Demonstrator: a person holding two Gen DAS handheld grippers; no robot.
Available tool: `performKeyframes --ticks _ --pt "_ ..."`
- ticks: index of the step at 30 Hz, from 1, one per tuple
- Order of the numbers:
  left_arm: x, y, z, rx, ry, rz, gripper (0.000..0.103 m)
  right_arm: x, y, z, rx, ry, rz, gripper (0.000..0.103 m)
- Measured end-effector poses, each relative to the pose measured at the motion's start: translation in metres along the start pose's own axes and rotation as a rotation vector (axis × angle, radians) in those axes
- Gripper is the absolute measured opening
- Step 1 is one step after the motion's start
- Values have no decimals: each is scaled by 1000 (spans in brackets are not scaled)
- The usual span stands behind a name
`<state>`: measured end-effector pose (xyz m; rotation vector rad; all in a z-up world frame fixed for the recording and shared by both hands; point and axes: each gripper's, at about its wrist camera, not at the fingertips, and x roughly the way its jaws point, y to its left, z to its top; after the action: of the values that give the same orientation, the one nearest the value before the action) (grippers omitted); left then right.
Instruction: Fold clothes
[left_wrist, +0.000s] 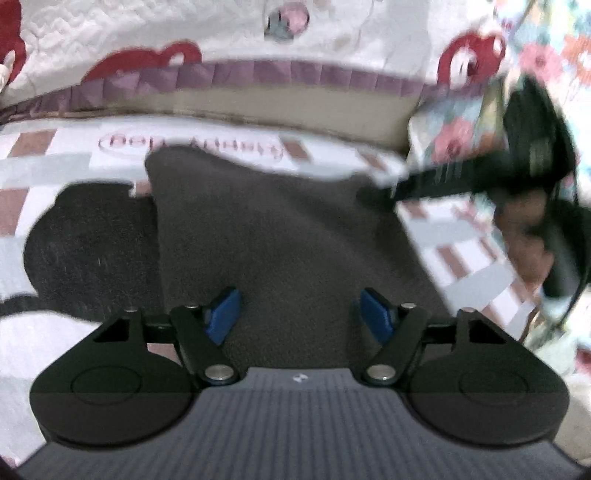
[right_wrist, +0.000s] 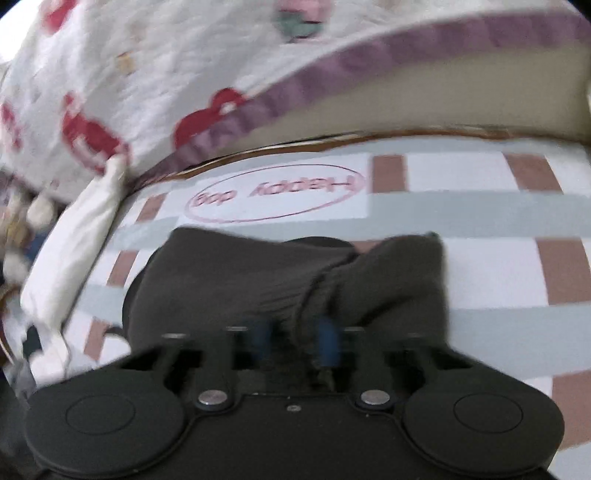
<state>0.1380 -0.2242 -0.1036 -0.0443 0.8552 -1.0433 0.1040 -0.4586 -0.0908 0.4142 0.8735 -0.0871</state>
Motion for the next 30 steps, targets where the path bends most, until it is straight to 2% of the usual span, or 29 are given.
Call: performKeyframes --ticks 2,5,6,8,11,13,14,15,16,17,23,27,29,30 --pt "-16 9 8 -47 -85 -11 70 -3 27 -10 -143 -48 -17 13" --pt "-30 25 13 -80 -172 40 70 -11 80 -33 -457 -120 -57 13" --pt "-28 31 12 -86 -174 54 71 -10 94 -39 -520 -112 -39 12" --pt "-21 43 6 -120 -158 64 71 -6 106 -44 -535 -84 -27 13" --pt "-4 59 -4 -194 -101 40 71 4 99 -39 -446 -78 -44 16" --pt "7 65 -10 -232 -55 10 71 12 84 -28 -340 -72 -45 28" --pt "10 65 -11 -232 -47 9 71 15 75 -23 -285 -73 -45 29" --pt "12 63 -12 -221 -46 18 71 21 66 -17 -236 -62 -42 36" --pt "12 61 -13 -210 -45 24 71 27 58 -13 -192 -46 -47 51" --pt "12 62 -14 -211 -46 23 71 33 50 -10 -149 -29 -52 54" --pt "14 65 -16 -239 -49 23 71 63 10 1 49 -15 24 52" --pt "15 64 -16 -242 -57 25 71 70 17 11 26 -5 -13 51" --pt "14 64 -17 -240 -67 28 71 63 21 13 13 -14 -40 43" --pt "14 63 -17 -237 -72 29 71 58 25 14 -5 -21 -61 25"
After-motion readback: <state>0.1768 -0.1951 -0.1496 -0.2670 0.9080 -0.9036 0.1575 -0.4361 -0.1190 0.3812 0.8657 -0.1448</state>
